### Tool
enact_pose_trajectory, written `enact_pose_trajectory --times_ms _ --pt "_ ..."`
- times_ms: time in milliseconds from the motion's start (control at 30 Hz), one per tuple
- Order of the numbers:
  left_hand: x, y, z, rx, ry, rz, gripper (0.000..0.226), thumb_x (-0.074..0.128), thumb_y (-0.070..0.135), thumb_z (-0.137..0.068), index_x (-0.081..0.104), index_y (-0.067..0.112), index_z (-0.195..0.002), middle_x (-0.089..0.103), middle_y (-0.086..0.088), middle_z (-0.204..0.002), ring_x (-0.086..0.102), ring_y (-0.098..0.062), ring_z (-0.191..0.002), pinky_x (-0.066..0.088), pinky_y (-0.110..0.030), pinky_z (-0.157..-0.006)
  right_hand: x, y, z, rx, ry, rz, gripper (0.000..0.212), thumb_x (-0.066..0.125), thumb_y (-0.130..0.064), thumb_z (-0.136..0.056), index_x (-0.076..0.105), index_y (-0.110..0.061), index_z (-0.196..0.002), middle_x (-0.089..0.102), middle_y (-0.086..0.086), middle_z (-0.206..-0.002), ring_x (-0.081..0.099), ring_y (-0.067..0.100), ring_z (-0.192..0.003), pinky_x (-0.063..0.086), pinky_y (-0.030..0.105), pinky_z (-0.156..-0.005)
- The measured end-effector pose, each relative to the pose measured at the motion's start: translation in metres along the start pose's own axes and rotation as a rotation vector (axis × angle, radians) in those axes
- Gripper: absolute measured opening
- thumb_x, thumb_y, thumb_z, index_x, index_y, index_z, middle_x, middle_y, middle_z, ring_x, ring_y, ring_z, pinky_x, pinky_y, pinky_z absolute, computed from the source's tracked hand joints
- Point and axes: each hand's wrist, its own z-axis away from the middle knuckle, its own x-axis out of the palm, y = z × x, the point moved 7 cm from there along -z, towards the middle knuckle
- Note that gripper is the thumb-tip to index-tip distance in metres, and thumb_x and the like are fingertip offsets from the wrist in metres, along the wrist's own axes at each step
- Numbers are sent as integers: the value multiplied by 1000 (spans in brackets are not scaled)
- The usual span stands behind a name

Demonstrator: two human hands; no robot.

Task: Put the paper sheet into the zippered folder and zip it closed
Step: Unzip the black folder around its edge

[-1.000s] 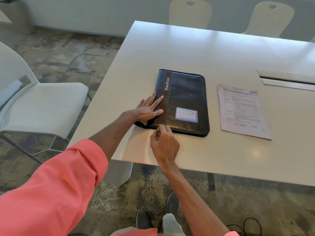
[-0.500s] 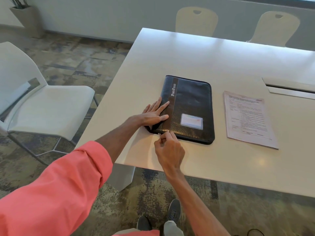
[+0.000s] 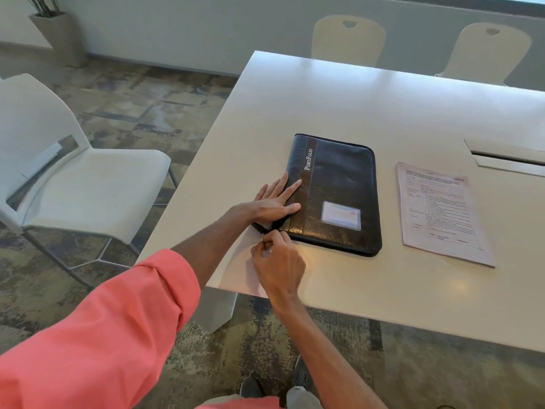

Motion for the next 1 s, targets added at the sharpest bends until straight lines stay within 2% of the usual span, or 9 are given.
enact_pose_trajectory --times_ms 100,267,400,467,567,667,833,900,1000 --pt "2 -1 0 13 8 4 73 35 57 -115 -11 47 -171 -35 7 -176 -25 -17 -166 -18 -45 -134 0 -2 2 -26 -23 11 15 74 -32 -96 74 -21 -108 71 -8 -104 70 15 -81 61 33 -74" --pt "3 -2 1 28 44 5 73 34 58 -115 -11 47 -171 -34 6 -177 -24 -16 -166 -18 -45 -134 -8 -3 0 -105 2 81 18 69 -37 -99 74 -20 -100 70 -6 -98 68 15 -79 60 32 -71" --pt "5 -4 2 36 83 29 75 31 60 -114 -14 42 -172 -30 6 -178 -21 -14 -167 -17 -46 -134 -29 15 -8 -109 76 102 25 65 -41 -104 74 -21 -91 69 -7 -88 63 10 -70 59 32 -65" --pt "6 -4 2 33 100 47 76 29 60 -114 -16 37 -172 -29 6 -179 -19 -13 -167 -17 -45 -135 -49 33 -19 -66 152 71 24 64 -37 -105 73 -21 -91 70 -6 -86 62 9 -69 60 34 -65" --pt "7 -6 1 30 115 43 80 28 62 -114 -19 33 -171 -30 5 -178 -19 -13 -167 -17 -45 -135 -82 62 -42 -6 248 74 16 64 -30 -103 71 -20 -92 70 -5 -89 63 12 -76 60 37 -74" --pt "10 -7 -1 54 121 26 85 31 65 -112 -23 32 -170 -32 5 -177 -19 -13 -167 -19 -46 -134 -109 94 -66 77 269 150 7 71 -25 -100 71 -19 -103 70 -2 -102 63 16 -93 58 41 -86" --pt "13 -7 -8 81 143 2 88 33 66 -111 -24 32 -170 -35 5 -176 -20 -11 -166 -20 -43 -133 -135 142 -98 277 140 328 41 70 -28 -98 64 -14 -136 62 9 -134 56 31 -128 49 51 -103" --pt "15 -3 -12 80 145 -6 89 33 66 -111 -25 32 -169 -36 6 -175 -21 -11 -166 -20 -40 -133 -139 153 -108 311 93 359 48 69 -29 -100 61 -9 -143 60 14 -139 54 34 -132 49 51 -106" --pt "19 9 -19 86 156 -10 89 32 66 -111 -25 32 -169 -37 6 -175 -22 -9 -165 -19 -40 -134 -144 164 -121 329 62 371 46 67 -28 -101 62 -5 -140 61 18 -136 55 37 -130 49 50 -106"
